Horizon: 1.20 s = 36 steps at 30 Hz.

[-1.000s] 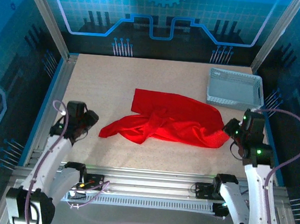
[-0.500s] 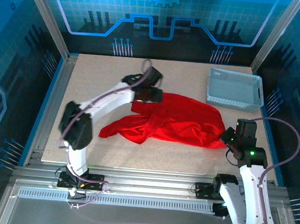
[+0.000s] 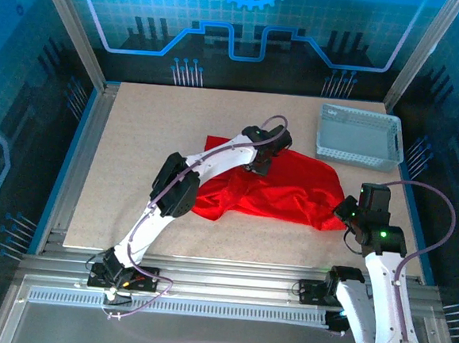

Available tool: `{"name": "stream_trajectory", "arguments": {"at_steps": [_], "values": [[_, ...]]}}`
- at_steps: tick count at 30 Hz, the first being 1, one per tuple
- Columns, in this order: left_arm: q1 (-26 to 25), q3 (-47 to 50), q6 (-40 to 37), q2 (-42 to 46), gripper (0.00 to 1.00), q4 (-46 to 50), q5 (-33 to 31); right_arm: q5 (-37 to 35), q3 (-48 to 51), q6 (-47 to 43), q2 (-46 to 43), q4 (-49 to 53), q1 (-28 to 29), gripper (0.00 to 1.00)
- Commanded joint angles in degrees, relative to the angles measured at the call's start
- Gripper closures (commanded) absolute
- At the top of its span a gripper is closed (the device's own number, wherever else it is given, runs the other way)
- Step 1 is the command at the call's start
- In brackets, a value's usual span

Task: Fold the inside-out t-shirt

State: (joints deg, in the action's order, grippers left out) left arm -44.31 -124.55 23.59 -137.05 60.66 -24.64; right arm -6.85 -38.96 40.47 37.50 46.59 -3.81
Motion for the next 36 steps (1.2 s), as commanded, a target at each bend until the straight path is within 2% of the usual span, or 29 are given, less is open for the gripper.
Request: {"name": "stream_trajectory", "arguments": {"at_steps": [1, 4, 7, 11, 23, 27, 36], "values": [[-0.1, -2.3, -1.9, -1.6, 0.4, 4.3, -3.8, 0.6, 0.6, -0.6, 0.0, -1.1, -0.7, 1.0], [-0.2, -2.3, -2.0, -2.1, 0.39, 4.1, -2.7, 0.6, 0.7, -0.6, 0.3, -1.4, -0.7, 1.0], [-0.1, -2.4, -2.2, -2.6, 0.34, 3.8, -1.4, 0.7, 0.7, -0.7, 0.6, -1.5, -0.8, 1.0], [-0.1, -3.1, -2.5, -3.8, 0.32, 3.9, -2.1, 0.9, 0.7, -0.7, 0.5, -1.7, -0.7, 1.0], [1.5, -6.1, -2.8, -5.9, 0.53, 4.9, -7.1, 1.6, 0.2, -1.3, 1.2, -1.9, -0.8, 1.0], [2.0, -6.4, -2.3, -5.0, 0.57, 5.1, -9.6, 2.2, 0.4, -1.3, 1.8, -2.3, -0.8, 1.0], [4.0, -6.9, -2.3, -5.1, 0.6, 4.4, -9.3, 3.0, 0.3, -1.7, 2.6, -2.7, -0.8, 1.0]]}}
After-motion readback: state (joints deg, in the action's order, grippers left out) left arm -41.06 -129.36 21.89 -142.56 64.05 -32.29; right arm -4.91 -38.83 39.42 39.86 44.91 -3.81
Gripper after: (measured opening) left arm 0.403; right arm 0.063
